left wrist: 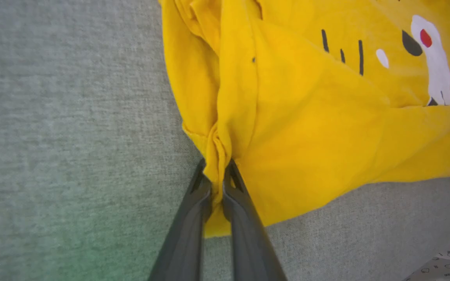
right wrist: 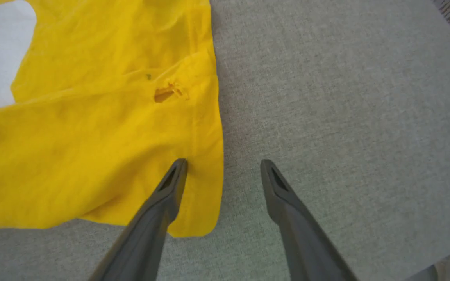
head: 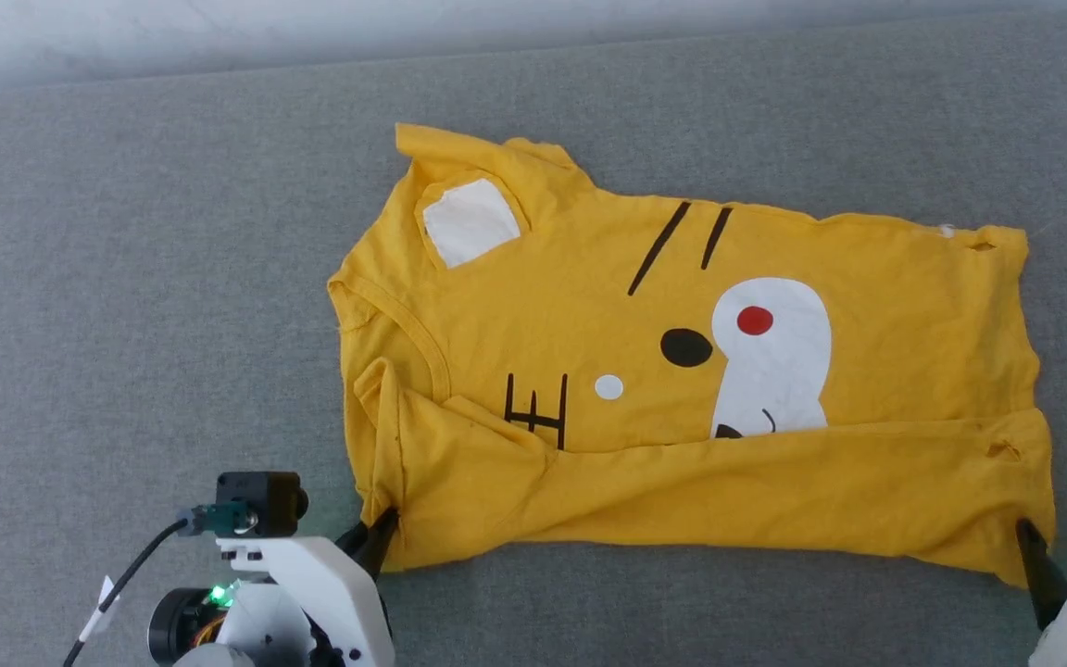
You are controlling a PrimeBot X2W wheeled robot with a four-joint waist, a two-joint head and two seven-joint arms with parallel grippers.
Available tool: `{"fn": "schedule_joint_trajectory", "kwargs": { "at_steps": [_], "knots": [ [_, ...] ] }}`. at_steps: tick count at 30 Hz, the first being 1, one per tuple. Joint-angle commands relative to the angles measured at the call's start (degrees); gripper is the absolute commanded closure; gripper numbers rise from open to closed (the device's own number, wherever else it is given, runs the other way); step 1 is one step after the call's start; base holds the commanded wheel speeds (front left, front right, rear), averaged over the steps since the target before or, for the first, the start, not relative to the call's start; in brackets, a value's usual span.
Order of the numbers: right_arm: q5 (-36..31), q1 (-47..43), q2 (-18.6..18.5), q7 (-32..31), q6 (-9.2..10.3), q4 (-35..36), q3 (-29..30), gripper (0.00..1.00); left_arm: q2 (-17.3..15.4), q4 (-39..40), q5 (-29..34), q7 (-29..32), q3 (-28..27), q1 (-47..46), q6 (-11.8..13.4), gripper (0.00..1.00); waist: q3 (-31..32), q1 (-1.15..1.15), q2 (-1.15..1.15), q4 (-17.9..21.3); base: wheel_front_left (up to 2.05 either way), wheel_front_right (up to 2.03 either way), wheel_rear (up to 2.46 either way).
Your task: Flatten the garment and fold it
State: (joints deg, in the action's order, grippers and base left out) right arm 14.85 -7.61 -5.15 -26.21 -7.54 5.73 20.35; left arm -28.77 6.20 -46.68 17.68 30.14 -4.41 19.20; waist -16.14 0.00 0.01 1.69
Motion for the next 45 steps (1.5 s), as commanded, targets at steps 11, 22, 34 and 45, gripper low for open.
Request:
{"fn": "schedule_joint_trajectory", "kwargs": {
  "at_steps": [11, 22, 34, 45],
  "knots": [
    [2.84, 2.54, 1.44, -2.06, 0.05, -11.16, -3.52, 1.00, -0.04, -0.31, 0.10, -0.12, -0.21, 0.69, 0.69, 1.00, -0.45, 0.00, -0.01, -0.13, 0.00, 0.00, 0.00],
    [4.30, 3.89, -1.59, -0.87, 0.05, -9.88, -1.19, 1.00, 0.56, 0.41, -1.60, -3.20, -2.85, 2.27, 1.12, 1.00, 2.48, 0.00, -0.01, -0.55, 0.00, 0.00, 0.00],
    [3.51, -3.31, 0.53, -7.30, 0.05, 2.49, 5.53, 1.00, -2.00, 10.11, -6.50, -4.09, -6.99, 15.30, 4.19, 1.00, 6.71, 0.00, -0.01, -2.62, 0.00, 0.00, 0.00],
    [2.50, -4.71, 2.03, -7.72, 0.05, 1.73, 5.14, 0.94, 3.56, 5.43, -8.87, -6.35, -5.40, 16.69, 3.33, 1.00, 6.62, 0.00, -0.01, -4.00, 0.00, 0.00, 0.00]
  ]
}}
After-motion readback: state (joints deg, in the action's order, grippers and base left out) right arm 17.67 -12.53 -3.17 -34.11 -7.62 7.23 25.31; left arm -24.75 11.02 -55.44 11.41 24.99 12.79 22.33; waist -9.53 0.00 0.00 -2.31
